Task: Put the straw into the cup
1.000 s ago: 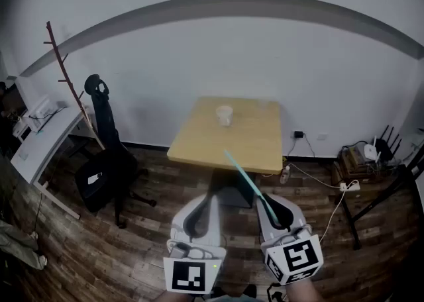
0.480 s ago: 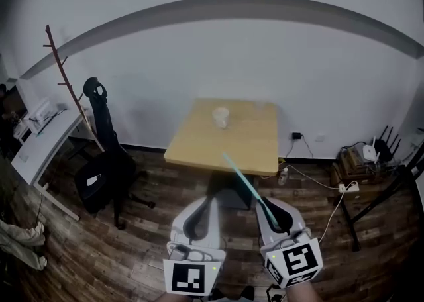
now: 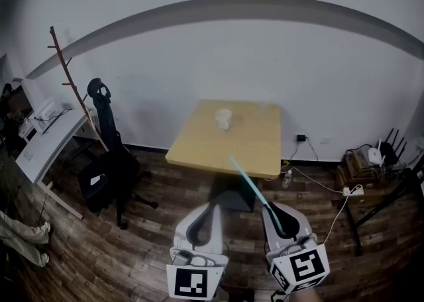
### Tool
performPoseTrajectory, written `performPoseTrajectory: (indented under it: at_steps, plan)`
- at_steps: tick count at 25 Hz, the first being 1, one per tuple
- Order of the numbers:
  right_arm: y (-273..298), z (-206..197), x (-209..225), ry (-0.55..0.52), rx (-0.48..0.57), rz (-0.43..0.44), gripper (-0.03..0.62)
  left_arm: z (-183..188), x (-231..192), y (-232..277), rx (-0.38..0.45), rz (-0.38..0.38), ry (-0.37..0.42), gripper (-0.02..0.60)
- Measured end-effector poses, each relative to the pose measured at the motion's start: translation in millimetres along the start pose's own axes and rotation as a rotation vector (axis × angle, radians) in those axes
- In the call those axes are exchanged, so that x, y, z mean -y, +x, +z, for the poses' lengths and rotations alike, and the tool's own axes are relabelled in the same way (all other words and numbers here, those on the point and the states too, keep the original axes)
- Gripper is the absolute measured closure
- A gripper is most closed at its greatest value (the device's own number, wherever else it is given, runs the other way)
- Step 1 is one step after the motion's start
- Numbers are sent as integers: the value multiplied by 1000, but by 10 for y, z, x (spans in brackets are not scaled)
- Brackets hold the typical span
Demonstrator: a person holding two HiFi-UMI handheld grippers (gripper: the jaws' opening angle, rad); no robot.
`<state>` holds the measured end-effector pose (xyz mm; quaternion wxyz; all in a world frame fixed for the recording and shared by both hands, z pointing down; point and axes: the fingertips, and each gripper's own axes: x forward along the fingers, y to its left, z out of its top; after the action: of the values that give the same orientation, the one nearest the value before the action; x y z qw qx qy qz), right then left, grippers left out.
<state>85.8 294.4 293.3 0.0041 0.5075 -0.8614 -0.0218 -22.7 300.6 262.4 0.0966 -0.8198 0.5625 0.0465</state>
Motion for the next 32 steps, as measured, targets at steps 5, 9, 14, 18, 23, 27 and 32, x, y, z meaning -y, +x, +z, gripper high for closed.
performPoseTrajectory:
  at_steps: [5,9,14,18,23,27,32]
  plan:
    - [158,-89,63,17,-25,-7,559,-108,-87,182,-18,-12,-12,565]
    - [435,-154,168,22,-45,-25,559,-202,-255,458,-19,-24,-30,565]
    - [899,-208,256,26,-54,-37,559,-375,-557,822,-27,-38,-32,565]
    - [1307,-209,333,27,-55,-48,559,-433,-831,1132,-18,-44,-40,565]
    - [1718,-108,376,8,-34,-60,559,-404,-1124,1436,16,-58,-35,565]
    - [2003,13,409,-14,-12,-64,559,-357,-1297,1658,44,-68,-38,565]
    - [2254,93,464,-27,7,-79,559,-370,-1457,1861,60,-86,-38,565]
